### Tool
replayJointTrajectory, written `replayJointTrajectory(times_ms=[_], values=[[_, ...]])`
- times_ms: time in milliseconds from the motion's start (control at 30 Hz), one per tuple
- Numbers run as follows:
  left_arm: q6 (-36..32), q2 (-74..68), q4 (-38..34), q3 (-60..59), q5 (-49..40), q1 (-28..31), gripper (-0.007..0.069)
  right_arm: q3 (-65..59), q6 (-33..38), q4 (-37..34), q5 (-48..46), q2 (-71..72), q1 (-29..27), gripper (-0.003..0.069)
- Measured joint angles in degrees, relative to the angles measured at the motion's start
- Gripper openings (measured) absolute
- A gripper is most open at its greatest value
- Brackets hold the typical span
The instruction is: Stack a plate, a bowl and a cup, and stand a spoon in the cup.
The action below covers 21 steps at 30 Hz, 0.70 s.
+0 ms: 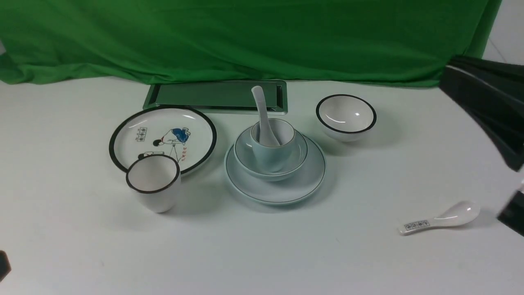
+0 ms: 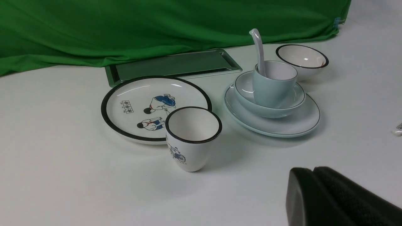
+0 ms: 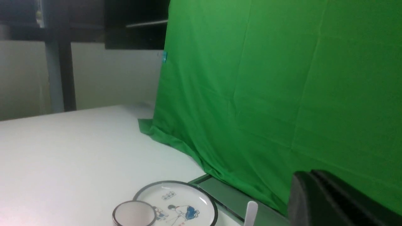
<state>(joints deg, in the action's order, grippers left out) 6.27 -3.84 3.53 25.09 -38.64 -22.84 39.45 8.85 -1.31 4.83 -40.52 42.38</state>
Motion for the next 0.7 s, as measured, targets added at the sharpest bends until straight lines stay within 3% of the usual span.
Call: replayJointTrajectory(times_ms=[567,700], values=[[0.0,0.0,0.0,0.0,0.0,0.0,-0.0029,-1.6,0.2,0.0,0.0,4.8,0.0,0.0058],[0.0,0.0,0.0,0.0,0.0,0.0,-0.0029,-3.4,0.2,0.0,-1.1,6.1,0.0,0.0011]])
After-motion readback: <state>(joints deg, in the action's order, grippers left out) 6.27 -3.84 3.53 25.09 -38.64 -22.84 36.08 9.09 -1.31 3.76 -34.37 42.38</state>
